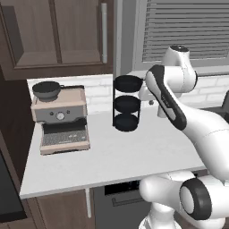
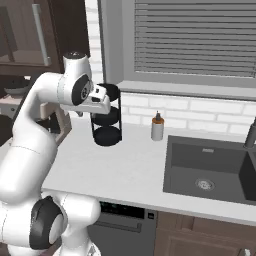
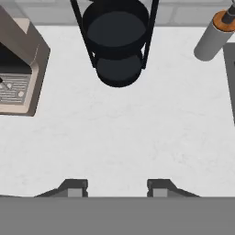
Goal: Navigate to the stand mixer.
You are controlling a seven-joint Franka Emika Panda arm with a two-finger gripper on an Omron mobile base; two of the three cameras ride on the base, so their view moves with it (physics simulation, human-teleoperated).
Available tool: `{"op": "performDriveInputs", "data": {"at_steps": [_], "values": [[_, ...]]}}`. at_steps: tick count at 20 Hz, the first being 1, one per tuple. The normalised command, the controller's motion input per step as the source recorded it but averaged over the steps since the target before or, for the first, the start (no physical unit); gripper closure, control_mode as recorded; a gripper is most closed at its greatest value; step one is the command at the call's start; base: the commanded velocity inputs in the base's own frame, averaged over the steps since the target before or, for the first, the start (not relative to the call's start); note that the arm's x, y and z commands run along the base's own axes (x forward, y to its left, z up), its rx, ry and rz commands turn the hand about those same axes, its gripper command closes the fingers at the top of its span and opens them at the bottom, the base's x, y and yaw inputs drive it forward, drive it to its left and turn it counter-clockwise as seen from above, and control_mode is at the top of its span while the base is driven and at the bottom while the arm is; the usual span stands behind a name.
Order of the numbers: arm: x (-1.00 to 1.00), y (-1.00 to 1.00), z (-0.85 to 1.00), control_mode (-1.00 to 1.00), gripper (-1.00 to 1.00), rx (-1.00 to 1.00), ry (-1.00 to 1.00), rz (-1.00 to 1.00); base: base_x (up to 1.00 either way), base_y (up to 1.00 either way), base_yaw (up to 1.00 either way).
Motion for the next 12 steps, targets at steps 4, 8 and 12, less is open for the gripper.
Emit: {"op": "performDriveInputs", "data": {"at_steps": [4, 8, 12], "values": [[-0.31, 0.0, -0.01, -1.0, -1.0, 0.0, 0.0, 0.0, 0.0, 0.0, 0.0], [-0.93, -0.02, -0.16, -1.0, -1.0, 0.0, 0.0, 0.0, 0.0, 0.0, 0.0], [-1.0, 0.0, -0.22, -1.0, -1.0, 0.0, 0.0, 0.0, 0.0, 0.0, 0.0]]}}
